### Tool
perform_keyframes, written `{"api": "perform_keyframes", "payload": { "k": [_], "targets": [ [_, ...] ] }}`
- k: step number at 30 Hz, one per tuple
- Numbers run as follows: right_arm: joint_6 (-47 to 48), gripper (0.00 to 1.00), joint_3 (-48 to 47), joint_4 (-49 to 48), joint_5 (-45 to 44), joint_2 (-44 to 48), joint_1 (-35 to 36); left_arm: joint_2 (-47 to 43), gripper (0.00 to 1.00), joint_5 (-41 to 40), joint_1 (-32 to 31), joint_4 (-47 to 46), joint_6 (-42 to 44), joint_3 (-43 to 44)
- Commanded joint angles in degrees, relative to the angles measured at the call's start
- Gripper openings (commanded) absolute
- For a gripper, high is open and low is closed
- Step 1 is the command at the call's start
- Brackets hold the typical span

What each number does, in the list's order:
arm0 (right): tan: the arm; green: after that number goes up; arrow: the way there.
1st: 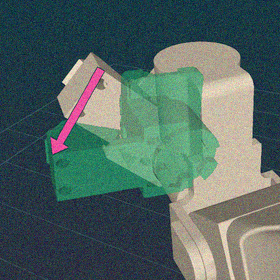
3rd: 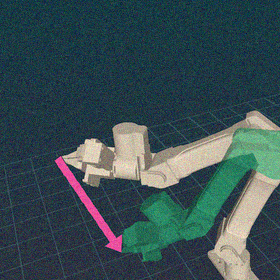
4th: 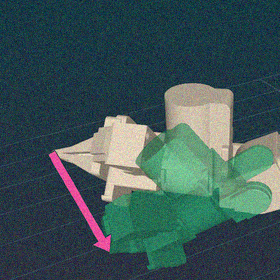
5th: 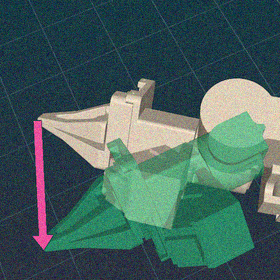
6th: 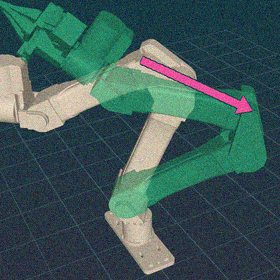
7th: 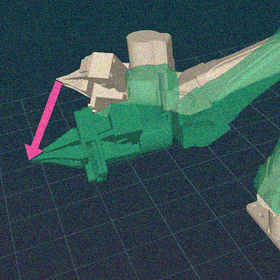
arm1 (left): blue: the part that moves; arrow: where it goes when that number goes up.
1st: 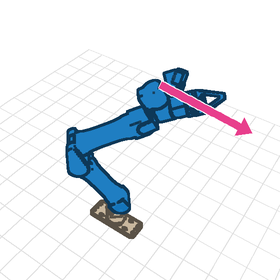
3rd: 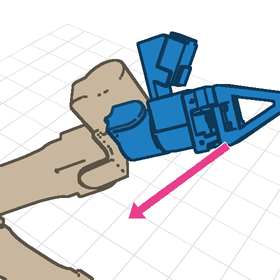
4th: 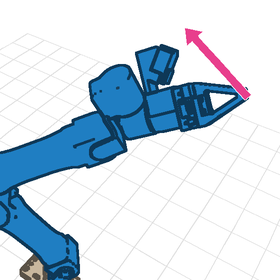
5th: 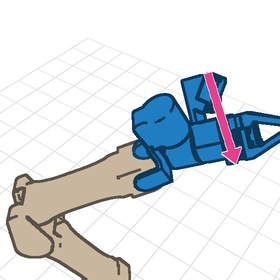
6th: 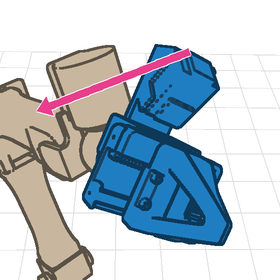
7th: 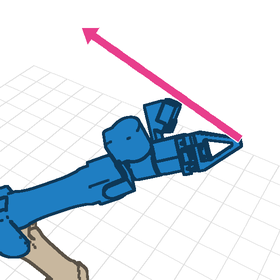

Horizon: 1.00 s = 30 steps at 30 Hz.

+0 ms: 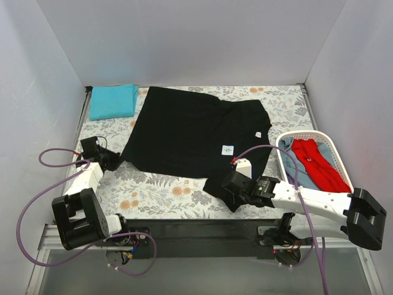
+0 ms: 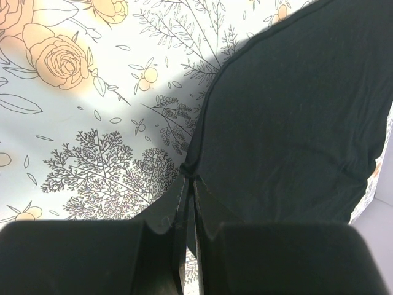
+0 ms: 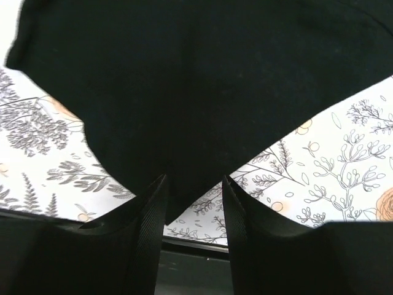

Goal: Fold and stack the t-shirts
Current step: Fold the tshirt

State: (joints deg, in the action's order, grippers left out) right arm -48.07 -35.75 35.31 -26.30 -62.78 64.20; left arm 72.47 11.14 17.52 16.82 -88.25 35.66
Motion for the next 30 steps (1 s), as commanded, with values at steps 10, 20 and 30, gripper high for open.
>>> {"api": "perform_keyframes", "payload": {
  "k": [10,20,30],
  "targets": [
    [0.68,0.51,1.55,-1.11,-5.44,1.26,-11.02,-1.01,0.0,0.29,0.32,-0.03,1.06,0.2],
    [0.97,0.49,3.14,-2.53,0.55,1.88,-11.31,-0.57,0.0,0.38,0.32,-0.21,0.8,0.29],
    [-5.8,0.53,2.44,-0.68,-1.64,1.09,-0.93,-0.4,0.0,0.38,0.24,-0.12,0.8,0.29]
  ]
}}
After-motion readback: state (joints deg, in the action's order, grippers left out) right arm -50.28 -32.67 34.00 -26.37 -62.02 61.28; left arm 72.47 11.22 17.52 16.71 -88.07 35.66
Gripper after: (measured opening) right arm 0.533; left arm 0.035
